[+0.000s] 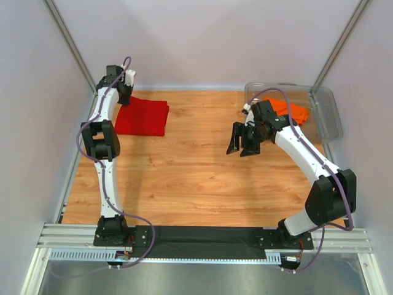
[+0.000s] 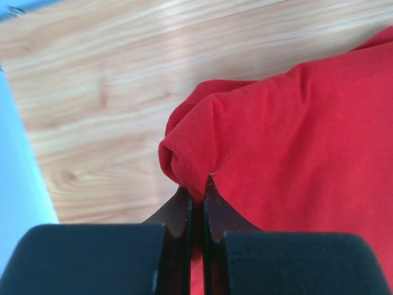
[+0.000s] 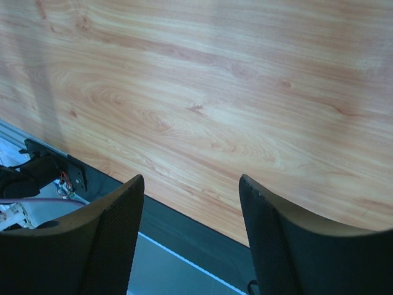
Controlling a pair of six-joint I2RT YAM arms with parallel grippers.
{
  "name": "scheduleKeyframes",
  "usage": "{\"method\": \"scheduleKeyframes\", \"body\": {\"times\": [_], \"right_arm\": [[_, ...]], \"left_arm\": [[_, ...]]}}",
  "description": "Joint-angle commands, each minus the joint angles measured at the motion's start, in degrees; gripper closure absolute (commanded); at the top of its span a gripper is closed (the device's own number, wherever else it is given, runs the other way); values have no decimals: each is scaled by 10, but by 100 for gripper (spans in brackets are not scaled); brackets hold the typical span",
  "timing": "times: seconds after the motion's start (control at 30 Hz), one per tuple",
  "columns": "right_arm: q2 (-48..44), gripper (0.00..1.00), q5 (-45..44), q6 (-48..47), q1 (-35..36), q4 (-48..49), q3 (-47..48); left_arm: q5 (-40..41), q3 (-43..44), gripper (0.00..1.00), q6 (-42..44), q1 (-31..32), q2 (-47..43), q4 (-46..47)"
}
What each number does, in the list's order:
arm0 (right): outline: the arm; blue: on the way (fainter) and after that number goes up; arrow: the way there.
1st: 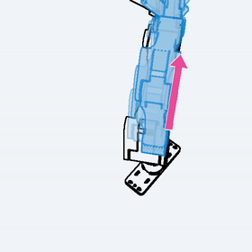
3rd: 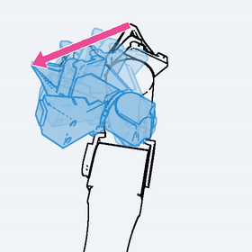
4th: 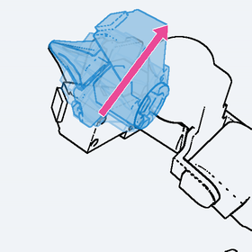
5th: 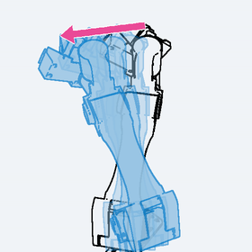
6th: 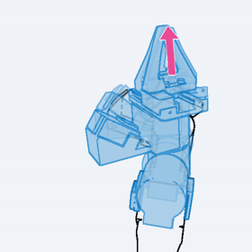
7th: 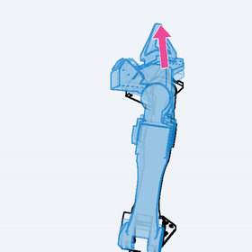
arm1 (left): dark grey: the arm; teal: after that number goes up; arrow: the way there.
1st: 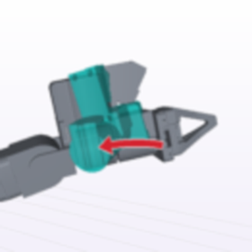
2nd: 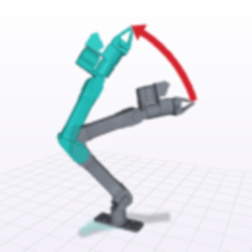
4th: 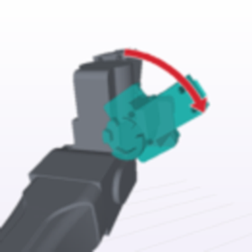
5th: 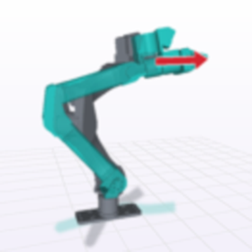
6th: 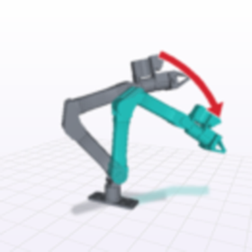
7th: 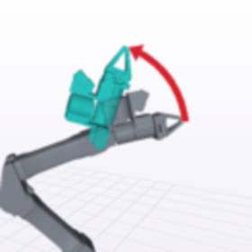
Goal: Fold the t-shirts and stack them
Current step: Neatly place the folded tshirt to the corner
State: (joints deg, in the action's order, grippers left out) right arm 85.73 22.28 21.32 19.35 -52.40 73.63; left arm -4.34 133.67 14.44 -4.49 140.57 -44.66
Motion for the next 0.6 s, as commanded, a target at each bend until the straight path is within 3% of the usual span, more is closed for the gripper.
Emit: {"method": "scheduleKeyframes", "body": {"times": [0.0, 0.17, 0.33, 0.57], "right_arm": [[31, 36, -14, -8, 2, -23, 41], [69, 37, -17, -11, 6, -31, 64], [108, 38, -15, -7, 9, -31, 92], [145, 39, -12, -5, 10, -27, 115]], "left_arm": [[74, 10, 100, 111, 3, 23, 54], [86, 66, 100, 134, -28, 66, 96], [124, 76, 100, 197, -33, 87, 170], [118, 82, 100, 214, -51, 90, 245]]}}
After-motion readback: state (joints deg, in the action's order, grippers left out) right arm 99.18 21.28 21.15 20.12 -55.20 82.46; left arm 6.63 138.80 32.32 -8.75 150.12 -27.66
